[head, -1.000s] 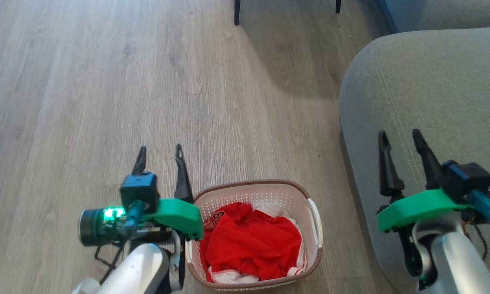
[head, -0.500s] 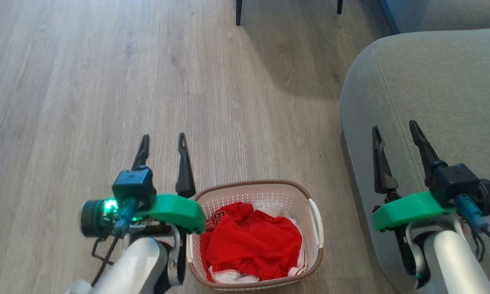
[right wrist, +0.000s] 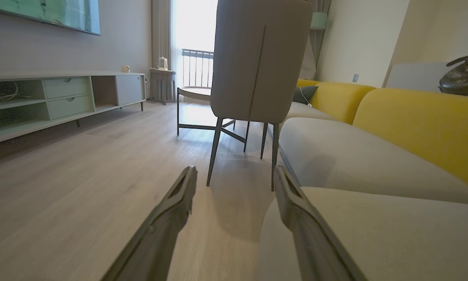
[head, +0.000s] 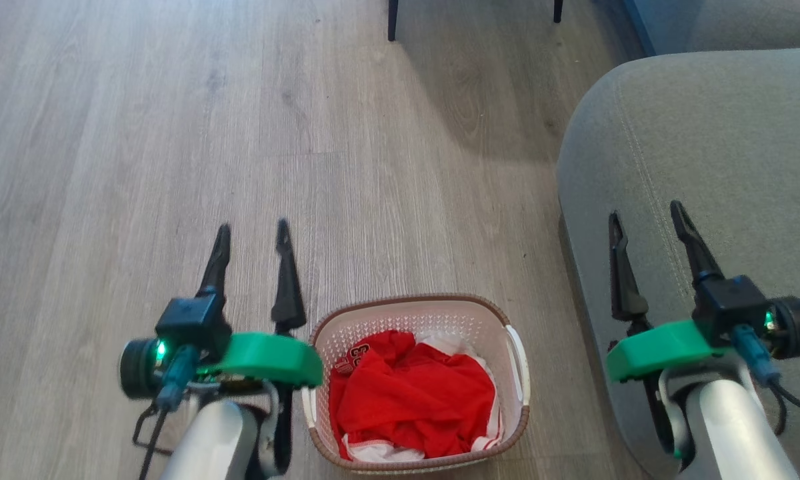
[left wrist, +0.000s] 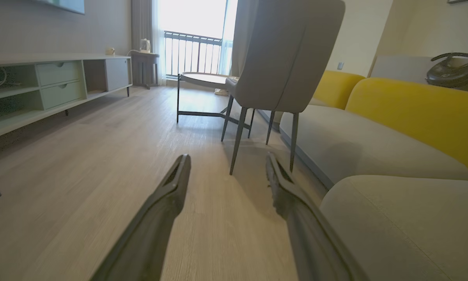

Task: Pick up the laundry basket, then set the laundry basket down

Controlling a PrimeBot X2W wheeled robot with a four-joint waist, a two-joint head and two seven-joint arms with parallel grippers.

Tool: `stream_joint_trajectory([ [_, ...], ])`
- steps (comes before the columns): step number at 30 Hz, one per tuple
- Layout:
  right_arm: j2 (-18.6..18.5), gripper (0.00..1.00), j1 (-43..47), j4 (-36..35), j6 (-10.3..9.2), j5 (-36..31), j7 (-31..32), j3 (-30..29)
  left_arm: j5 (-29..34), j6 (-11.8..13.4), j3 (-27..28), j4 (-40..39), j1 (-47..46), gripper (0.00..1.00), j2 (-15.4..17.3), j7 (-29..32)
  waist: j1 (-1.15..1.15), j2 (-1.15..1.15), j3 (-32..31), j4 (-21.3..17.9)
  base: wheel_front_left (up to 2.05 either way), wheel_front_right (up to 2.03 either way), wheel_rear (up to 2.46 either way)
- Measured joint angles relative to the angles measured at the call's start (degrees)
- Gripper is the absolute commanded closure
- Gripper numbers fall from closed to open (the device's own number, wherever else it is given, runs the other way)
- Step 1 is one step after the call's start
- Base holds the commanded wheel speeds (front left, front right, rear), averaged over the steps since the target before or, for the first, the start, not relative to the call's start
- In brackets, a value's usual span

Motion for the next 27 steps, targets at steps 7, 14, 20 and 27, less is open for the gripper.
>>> stream_joint_trajectory([
  [7, 0.4, 0.00, 0.0, 8.1, 0.00, -1.0, -0.9, 0.0, -0.4, -5.7, 1.8, 6.7, 1.6, 0.00, -0.3, -1.1, 0.00, 0.00, 0.0, 0.0, 0.00, 0.00, 0.00],
  [14, 0.6, 0.00, -0.1, 12.6, 0.00, -0.9, -0.9, 0.9, -3.6, -6.0, 2.6, 10.4, 1.8, 0.00, -0.4, -1.2, 0.00, 0.00, 0.3, -0.3, 0.00, 0.00, 0.00],
  [20, 0.6, 0.00, -0.2, 13.2, 0.00, -0.6, -0.9, 0.9, -5.2, -6.8, 2.9, 13.0, 1.7, 0.00, -0.4, -1.2, 0.00, 0.00, 0.5, -0.6, 0.00, 0.00, 0.00],
  [27, 0.6, 0.00, -0.3, 13.4, 0.00, -0.6, -0.9, 0.7, -2.9, -6.8, 2.8, 13.2, 1.5, 0.00, -0.4, -1.2, 0.00, 0.00, 0.5, -0.6, 0.00, 0.00, 0.00],
])
